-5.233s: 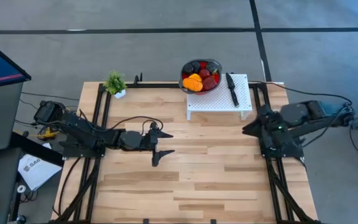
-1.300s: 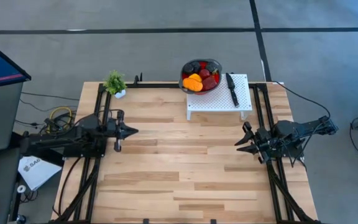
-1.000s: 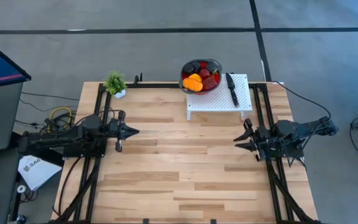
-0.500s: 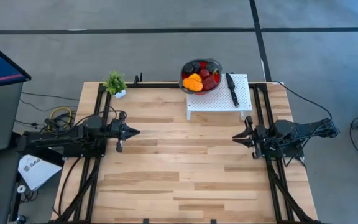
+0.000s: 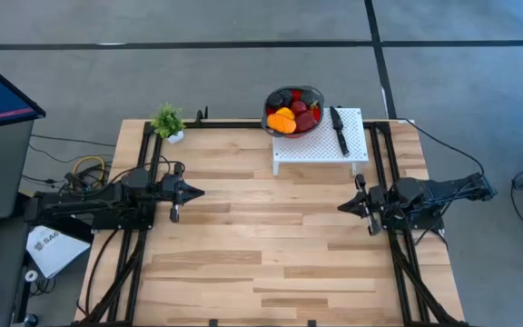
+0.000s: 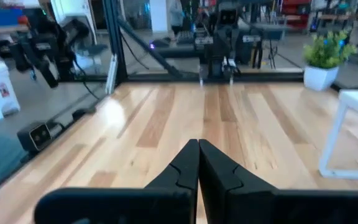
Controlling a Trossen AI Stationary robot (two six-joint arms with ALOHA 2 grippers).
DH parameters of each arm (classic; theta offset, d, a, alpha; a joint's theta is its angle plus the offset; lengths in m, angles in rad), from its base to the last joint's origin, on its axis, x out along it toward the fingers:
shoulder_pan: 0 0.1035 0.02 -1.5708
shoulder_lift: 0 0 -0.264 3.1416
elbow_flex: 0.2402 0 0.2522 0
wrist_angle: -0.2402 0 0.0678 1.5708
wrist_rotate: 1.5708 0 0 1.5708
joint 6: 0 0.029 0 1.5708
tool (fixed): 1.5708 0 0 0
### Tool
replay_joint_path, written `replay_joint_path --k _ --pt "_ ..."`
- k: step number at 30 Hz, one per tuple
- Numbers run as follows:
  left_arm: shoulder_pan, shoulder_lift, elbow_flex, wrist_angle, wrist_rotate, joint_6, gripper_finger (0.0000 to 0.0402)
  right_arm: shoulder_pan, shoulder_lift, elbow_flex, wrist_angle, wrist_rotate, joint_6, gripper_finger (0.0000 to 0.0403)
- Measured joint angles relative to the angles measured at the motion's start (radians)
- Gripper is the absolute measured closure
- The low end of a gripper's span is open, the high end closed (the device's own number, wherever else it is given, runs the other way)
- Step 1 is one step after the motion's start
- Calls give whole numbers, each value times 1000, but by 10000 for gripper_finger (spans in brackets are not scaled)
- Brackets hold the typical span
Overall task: Pick & Place Fruit
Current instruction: Return to Home Position
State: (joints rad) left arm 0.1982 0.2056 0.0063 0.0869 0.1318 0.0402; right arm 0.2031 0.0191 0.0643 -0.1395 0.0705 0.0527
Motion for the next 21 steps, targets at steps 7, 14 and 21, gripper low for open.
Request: replay_joint_path --k 7,14,21 --pt "0 0 0 5 0 0 390 -83 -3 -57 154 -58 0 403" --pt "0 0 0 10 0 0 390 -136 -1 -57 153 -74 67 403" --pt "0 0 0 13 0 0 387 -141 -2 -57 153 -73 68 403"
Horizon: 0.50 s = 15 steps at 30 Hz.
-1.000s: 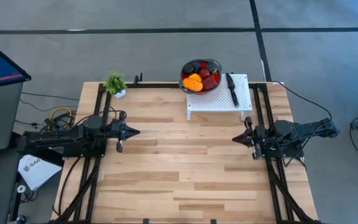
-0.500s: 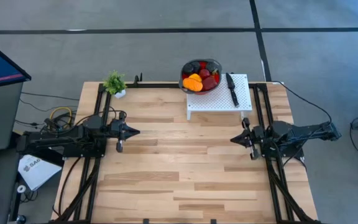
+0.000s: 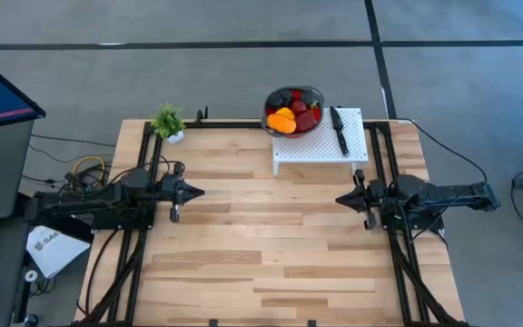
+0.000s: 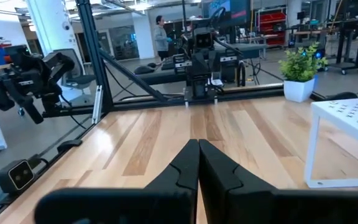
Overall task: Pick & Place Fruit
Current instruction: Return to Home Position
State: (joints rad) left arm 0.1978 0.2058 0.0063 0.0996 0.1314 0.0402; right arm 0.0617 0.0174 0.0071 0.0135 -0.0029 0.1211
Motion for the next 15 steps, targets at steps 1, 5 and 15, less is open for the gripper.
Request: replay_joint_path --k 1,5,15 --pt "0 0 0 0 0 0 387 0 0 0 0 0 0 403" --pt "0 0 0 6 0 0 387 -3 0 0 0 1 -33 403" --pt "0 0 0 14 0 0 387 -6 0 -1 0 3 -76 403"
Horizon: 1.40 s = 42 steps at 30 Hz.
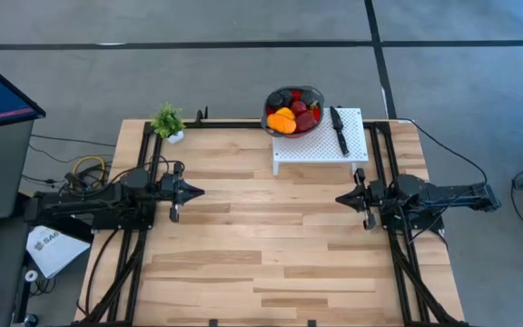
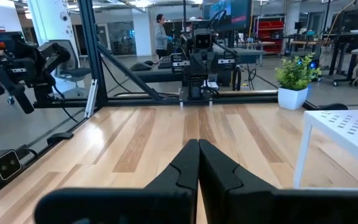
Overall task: Pick & Place Fruit
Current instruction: Return to Home Position
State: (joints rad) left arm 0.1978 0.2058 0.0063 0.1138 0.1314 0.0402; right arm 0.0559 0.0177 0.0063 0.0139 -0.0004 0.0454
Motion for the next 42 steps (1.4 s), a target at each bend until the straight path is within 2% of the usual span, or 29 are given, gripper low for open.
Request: replay_joint_path --k 42 --pt "0 0 0 17 0 0 387 0 1 -1 0 1 0 403"
